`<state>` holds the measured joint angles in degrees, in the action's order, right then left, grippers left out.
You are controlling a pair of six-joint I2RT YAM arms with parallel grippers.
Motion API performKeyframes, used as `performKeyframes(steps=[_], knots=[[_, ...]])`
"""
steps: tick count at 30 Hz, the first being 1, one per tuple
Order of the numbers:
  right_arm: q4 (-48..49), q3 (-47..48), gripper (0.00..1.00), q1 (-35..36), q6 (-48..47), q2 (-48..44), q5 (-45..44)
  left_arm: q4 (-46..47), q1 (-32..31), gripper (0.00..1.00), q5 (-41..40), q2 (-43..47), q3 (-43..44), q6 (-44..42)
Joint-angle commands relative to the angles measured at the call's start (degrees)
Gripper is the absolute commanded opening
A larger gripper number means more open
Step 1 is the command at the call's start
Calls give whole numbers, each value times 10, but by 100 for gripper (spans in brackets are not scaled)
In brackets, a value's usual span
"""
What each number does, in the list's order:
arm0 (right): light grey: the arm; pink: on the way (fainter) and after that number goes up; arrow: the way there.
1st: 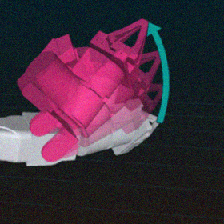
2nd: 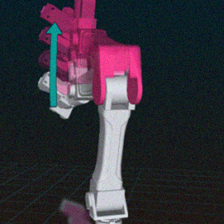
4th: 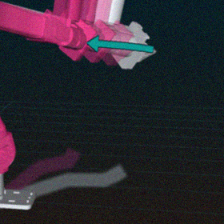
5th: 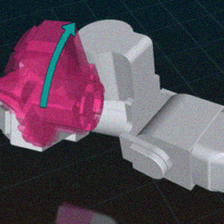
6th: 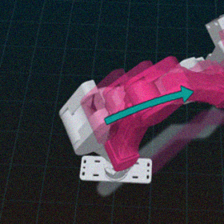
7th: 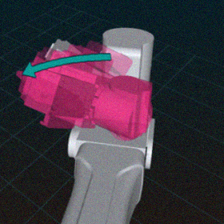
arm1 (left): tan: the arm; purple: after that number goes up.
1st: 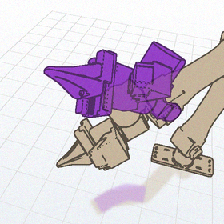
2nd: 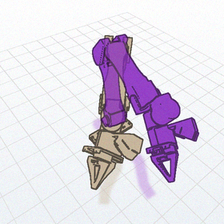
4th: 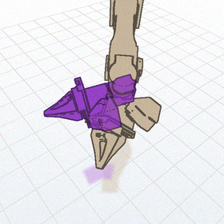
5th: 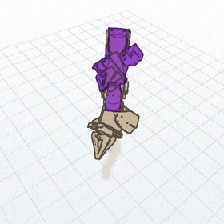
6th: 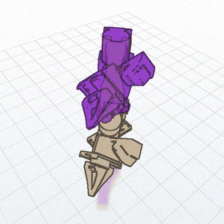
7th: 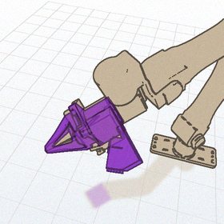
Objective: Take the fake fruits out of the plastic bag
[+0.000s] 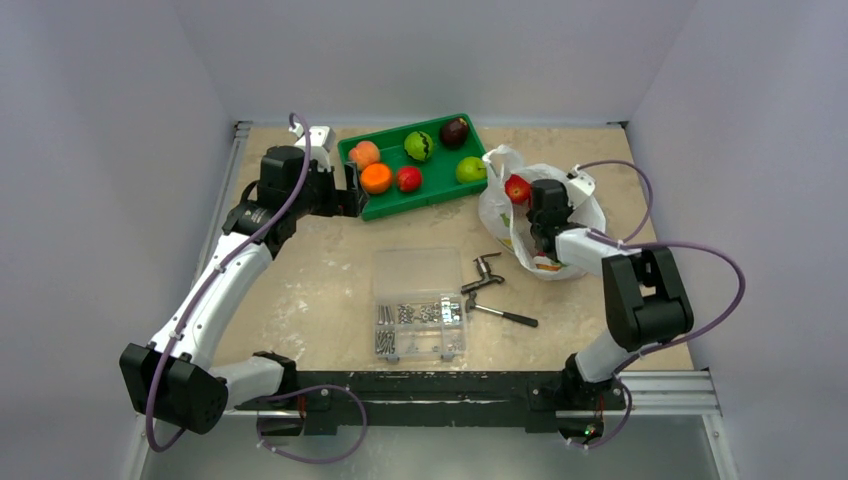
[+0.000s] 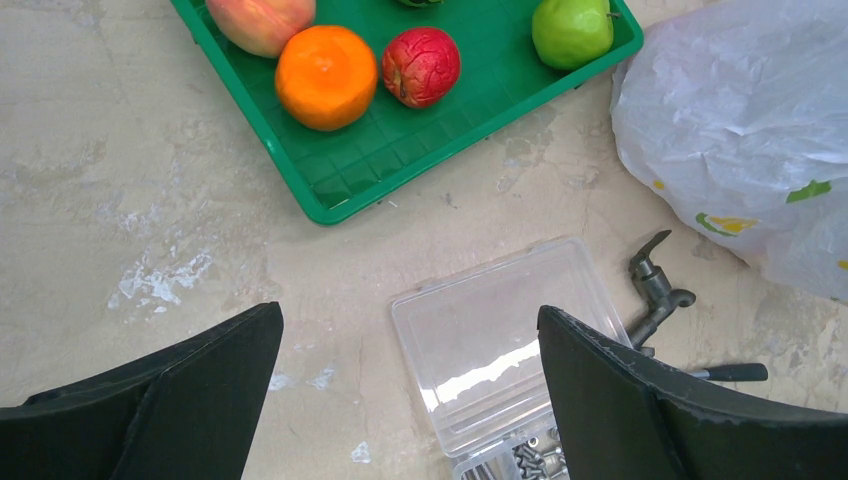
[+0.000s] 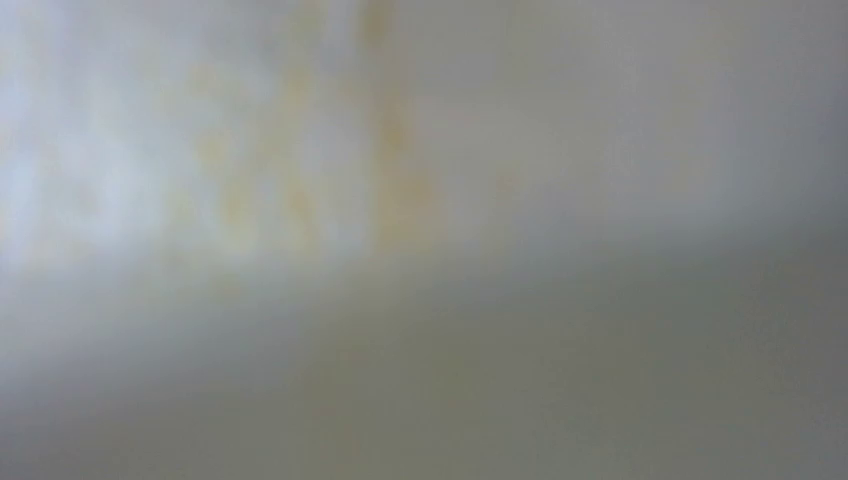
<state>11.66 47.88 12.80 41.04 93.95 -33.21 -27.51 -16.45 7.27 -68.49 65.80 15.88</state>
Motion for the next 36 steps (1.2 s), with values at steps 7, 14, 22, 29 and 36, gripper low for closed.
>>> performKeyframes(steps=[7, 14, 22, 29, 36], knots=[[33, -114, 0, -1, -65, -168, 65, 12, 5, 100, 4, 0, 27, -1], [30, -128, 0, -1, -72, -208, 92, 14, 5, 100, 2, 5, 23, -1], [49, -63, 40, 0, -123, -129, 258, 14, 3, 100, 33, 1, 62, 47], [95, -60, 61, 101, -114, -78, 236, 24, 3, 100, 34, -37, 110, 36], [106, -96, 67, 166, -112, -80, 128, 61, 2, 100, 63, -47, 67, 44]])
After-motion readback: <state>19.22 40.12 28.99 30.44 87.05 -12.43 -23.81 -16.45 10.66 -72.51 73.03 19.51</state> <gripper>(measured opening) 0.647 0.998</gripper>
